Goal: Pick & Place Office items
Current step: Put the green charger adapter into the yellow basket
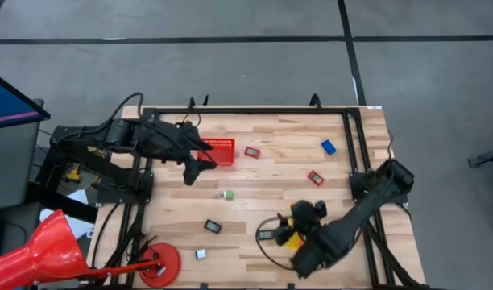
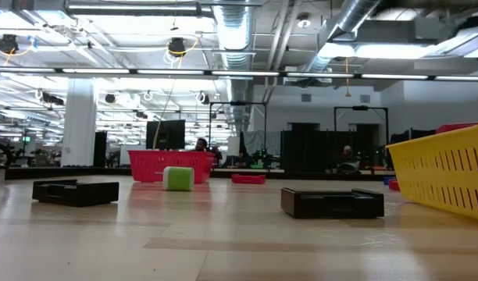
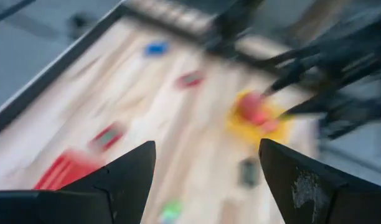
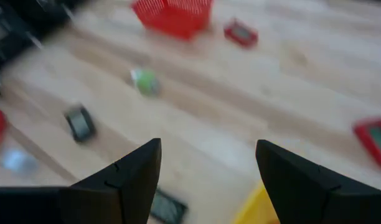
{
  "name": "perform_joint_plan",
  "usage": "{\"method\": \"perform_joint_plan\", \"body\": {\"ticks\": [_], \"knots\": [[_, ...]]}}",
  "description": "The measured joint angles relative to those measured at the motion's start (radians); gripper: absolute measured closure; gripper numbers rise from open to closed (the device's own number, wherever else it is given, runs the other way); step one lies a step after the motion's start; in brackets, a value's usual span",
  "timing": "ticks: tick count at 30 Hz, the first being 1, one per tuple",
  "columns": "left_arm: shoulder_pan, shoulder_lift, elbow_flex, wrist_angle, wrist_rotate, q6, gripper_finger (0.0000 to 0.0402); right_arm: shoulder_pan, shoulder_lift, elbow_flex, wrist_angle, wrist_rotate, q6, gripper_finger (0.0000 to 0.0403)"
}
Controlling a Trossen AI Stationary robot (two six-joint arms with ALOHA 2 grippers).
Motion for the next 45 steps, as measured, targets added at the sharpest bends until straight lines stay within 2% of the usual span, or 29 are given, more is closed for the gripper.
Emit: {"method": "perform_joint_plan", "body": {"ticks": [3,6,12,16,23,32,38,45], "knots": [[-0.001,0.009,-0.043,-0.113,-0.045,-0.046,0.0119,-0.057,-0.060,0.039,0.002,0.040,-0.078,0.0147],[-0.047,0.009,-0.159,-0.116,-0.032,-0.049,0.0119,-0.098,-0.121,0.076,0.014,0.088,-0.209,0.0147],[-0.183,0.047,-0.428,0.116,0.055,0.022,0.0119,-0.113,-0.249,0.097,0.058,0.154,-0.413,0.0147],[-0.208,0.115,-0.515,0.304,0.084,0.127,0.0119,-0.097,-0.301,0.097,0.098,0.217,-0.489,0.0147],[-0.124,0.262,-0.549,0.369,0.103,0.237,0.0119,-0.044,-0.322,0.097,0.207,0.259,-0.551,0.0147],[-0.049,0.386,-0.554,0.480,0.111,0.316,0.0120,0.044,-0.321,0.097,0.214,0.406,-0.455,0.0147],[-0.001,0.457,-0.554,0.517,0.160,0.352,0.0142,0.049,-0.321,0.096,0.235,0.411,-0.455,0.0147],[0.028,0.522,-0.559,0.542,0.167,0.374,0.0166,0.049,-0.321,0.096,0.244,0.411,-0.456,0.0147]]}}
